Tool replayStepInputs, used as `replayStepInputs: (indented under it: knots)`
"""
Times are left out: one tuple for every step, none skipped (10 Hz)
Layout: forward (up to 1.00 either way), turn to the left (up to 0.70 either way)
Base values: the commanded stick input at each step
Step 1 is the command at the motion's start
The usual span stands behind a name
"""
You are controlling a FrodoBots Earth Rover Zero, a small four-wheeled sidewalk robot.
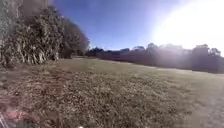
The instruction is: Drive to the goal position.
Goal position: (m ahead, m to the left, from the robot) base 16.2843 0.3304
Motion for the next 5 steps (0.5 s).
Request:
replayStepInputs:
  knots:
    - [0.7,0.0]
    - [0.7,0.0]
    - [0.7,0.0]
    - [0.7,0.0]
    - [0.7,0.0]
